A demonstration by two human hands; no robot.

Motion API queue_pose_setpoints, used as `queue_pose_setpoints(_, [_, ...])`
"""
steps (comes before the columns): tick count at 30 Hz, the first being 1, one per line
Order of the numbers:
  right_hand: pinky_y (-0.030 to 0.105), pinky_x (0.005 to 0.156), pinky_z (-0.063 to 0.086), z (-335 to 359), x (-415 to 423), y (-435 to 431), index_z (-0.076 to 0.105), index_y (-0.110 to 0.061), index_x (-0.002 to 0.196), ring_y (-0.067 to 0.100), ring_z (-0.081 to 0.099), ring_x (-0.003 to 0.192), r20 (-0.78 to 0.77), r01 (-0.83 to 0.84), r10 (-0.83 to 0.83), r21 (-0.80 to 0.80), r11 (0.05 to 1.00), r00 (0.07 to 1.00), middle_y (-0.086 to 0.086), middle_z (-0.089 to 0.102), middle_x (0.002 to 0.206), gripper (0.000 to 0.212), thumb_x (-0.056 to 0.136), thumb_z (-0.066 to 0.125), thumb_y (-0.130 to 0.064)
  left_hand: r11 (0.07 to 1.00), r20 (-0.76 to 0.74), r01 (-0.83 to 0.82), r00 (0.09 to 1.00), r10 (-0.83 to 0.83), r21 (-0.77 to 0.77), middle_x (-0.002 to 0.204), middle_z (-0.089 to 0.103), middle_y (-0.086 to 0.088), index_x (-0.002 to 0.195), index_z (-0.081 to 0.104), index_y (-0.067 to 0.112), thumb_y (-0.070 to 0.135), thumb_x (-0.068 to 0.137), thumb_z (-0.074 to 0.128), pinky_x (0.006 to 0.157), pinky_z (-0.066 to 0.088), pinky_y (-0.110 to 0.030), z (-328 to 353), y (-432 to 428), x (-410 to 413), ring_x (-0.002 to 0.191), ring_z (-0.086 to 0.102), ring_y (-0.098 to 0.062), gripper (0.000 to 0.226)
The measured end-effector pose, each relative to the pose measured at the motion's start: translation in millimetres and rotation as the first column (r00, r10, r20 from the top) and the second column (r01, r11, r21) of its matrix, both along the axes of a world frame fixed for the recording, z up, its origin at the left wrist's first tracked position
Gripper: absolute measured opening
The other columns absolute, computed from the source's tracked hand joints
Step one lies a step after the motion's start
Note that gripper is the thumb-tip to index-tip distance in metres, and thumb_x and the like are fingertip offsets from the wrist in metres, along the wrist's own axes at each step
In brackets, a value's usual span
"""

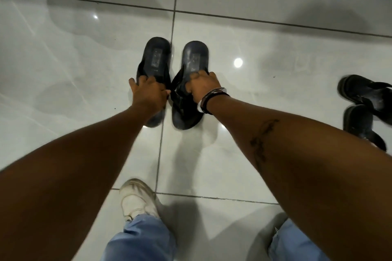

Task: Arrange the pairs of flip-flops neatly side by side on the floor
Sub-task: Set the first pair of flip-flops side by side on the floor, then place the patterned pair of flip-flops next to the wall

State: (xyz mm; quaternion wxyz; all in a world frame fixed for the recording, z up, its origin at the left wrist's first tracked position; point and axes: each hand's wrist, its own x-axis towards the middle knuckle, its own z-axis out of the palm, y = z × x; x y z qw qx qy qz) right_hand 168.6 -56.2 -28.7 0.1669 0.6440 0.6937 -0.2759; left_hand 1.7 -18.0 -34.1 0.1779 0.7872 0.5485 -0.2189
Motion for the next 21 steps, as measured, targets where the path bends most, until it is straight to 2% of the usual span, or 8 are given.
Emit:
queue_pose_setpoints(3, [0.042, 0.102, 0.033, 7, 7, -4, 0.061, -0.025, 0.122, 0.032, 0.041, 0.129, -0.046, 0.071, -0.068, 0.073, 0.995, 0.997, 0.008, 0.045, 0.143, 0.042, 0.081, 0.066, -0.021, 0.994, 0.023, -0.03, 0.999, 0.028, 0.104, 0.124, 0.056, -0.021, 0.109, 0.068, 0.015, 0.043, 0.096, 0.045, 0.111, 0.017, -0.06, 8, -2, 2, 0.122, 0.044, -0.038, 0.039])
queue_pose_setpoints(5, [0.043, 0.101, 0.033, 19, 18, -10, 0.057, -0.024, 0.126, 0.032, 0.042, 0.128, -0.057, 0.11, -0.104, 0.104, 0.988, 0.993, 0.01, 0.042, 0.144, 0.047, 0.08, 0.067, -0.021, 0.983, 0.054, -0.049, 0.998, 0.04, 0.175, 0.118, 0.057, -0.025, 0.107, 0.066, 0.011, 0.044, 0.095, 0.046, 0.109, 0.02, -0.059, 20, -4, 6, 0.116, 0.047, -0.04, 0.04])
queue_pose_setpoints(8, [0.043, 0.102, 0.032, 40, 60, -30, 0.056, -0.023, 0.126, 0.03, 0.041, 0.129, -0.049, 0.176, -0.171, 0.112, 0.978, 0.984, 0.007, 0.044, 0.139, 0.044, 0.083, 0.064, -0.023, 0.977, 0.101, -0.012, 0.995, -0.009, 0.212, 0.107, 0.06, -0.022, 0.096, 0.066, 0.01, 0.042, 0.094, 0.049, 0.103, 0.027, -0.058, 42, -15, 36, 0.106, 0.053, -0.04, 0.036])
queue_pose_setpoints(10, [0.045, 0.107, 0.028, 54, 98, -46, 0.054, -0.022, 0.13, 0.029, 0.037, 0.134, -0.024, 0.2, -0.199, 0.1, 0.975, 0.98, 0.006, 0.041, 0.144, 0.044, 0.087, 0.059, -0.02, 0.976, 0.128, 0.005, 0.991, -0.033, 0.217, 0.103, 0.063, -0.017, 0.093, 0.068, 0.014, 0.043, 0.091, 0.051, 0.099, 0.032, -0.057, 55, -27, 68, 0.104, 0.055, -0.039, 0.033])
queue_pose_setpoints(12, [0.047, 0.111, 0.025, 70, 144, -68, 0.052, -0.022, 0.133, 0.028, 0.034, 0.137, 0.025, 0.208, -0.211, 0.092, 0.974, 0.977, 0.006, 0.037, 0.149, 0.046, 0.087, 0.059, -0.02, 0.979, 0.167, -0.01, 0.986, -0.024, 0.201, 0.107, 0.064, -0.017, 0.097, 0.07, 0.016, 0.043, 0.09, 0.054, 0.098, 0.032, -0.055, 67, -47, 111, 0.105, 0.056, -0.038, 0.032])
queue_pose_setpoints(16, [0.05, 0.114, 0.018, 99, 249, -124, 0.049, -0.021, 0.135, 0.029, 0.028, 0.141, 0.124, 0.207, -0.212, 0.049, 0.977, 0.969, 0.007, 0.033, 0.153, 0.048, 0.088, 0.059, -0.018, 0.994, 0.307, 0.003, 0.951, -0.037, 0.11, 0.119, 0.063, -0.018, 0.119, 0.066, 0.008, 0.042, 0.092, 0.058, 0.098, 0.035, -0.049, 78, -103, 208, 0.109, 0.057, -0.039, 0.044])
queue_pose_setpoints(18, [0.053, 0.115, 0.015, 106, 304, -157, 0.044, -0.022, 0.14, 0.029, 0.021, 0.145, 0.186, 0.197, -0.196, 0.011, 0.98, 0.963, 0.007, 0.027, 0.157, 0.052, 0.091, 0.057, -0.02, 0.998, 0.393, 0.035, 0.918, -0.053, 0.054, 0.119, 0.062, -0.019, 0.123, 0.064, 0.006, 0.045, 0.092, 0.054, 0.097, 0.037, -0.047, 78, -138, 261, 0.109, 0.058, -0.039, 0.051])
queue_pose_setpoints(21, [0.057, 0.116, 0.012, 105, 375, -205, 0.033, -0.025, 0.148, 0.029, 0.012, 0.149, 0.278, 0.174, -0.151, -0.06, 0.983, 0.949, 0.007, 0.015, 0.162, 0.068, 0.087, 0.064, -0.024, 0.994, 0.497, 0.111, 0.862, -0.097, 0.001, 0.112, 0.066, -0.017, 0.119, 0.066, 0.007, 0.057, 0.082, 0.04, 0.093, 0.042, -0.044, 75, -193, 334, 0.104, 0.063, -0.036, 0.067])
